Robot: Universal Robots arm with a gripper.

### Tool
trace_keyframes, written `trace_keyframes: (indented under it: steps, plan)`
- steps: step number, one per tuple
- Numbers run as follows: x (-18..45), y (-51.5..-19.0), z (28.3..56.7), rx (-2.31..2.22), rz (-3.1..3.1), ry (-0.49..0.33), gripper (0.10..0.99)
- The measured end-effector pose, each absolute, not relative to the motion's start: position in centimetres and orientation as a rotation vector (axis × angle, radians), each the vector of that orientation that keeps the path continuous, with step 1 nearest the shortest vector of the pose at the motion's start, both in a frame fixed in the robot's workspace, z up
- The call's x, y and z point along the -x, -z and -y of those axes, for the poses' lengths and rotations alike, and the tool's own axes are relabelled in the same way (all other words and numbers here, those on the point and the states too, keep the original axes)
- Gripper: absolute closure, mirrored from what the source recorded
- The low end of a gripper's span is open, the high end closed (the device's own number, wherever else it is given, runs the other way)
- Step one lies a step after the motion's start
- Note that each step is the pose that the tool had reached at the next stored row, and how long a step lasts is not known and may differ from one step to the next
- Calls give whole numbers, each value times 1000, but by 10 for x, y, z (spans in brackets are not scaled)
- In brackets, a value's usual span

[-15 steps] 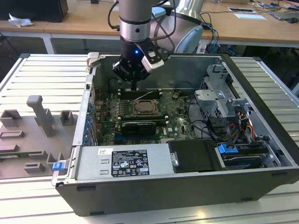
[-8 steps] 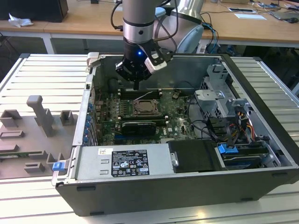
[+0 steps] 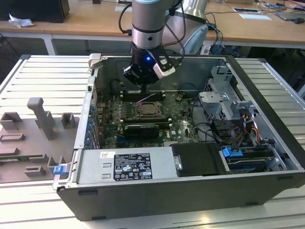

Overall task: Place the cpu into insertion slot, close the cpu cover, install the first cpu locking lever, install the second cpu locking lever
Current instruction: 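Install the first cpu locking lever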

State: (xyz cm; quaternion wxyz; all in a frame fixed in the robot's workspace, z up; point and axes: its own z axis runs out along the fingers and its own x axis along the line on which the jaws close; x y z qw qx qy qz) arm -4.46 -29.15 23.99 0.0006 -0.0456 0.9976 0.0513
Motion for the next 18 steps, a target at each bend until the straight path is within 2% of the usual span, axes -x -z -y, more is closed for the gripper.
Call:
trace_keyframes:
  steps: [18]
  plan:
    - [27,-230,290,143,-3132,-172,980]
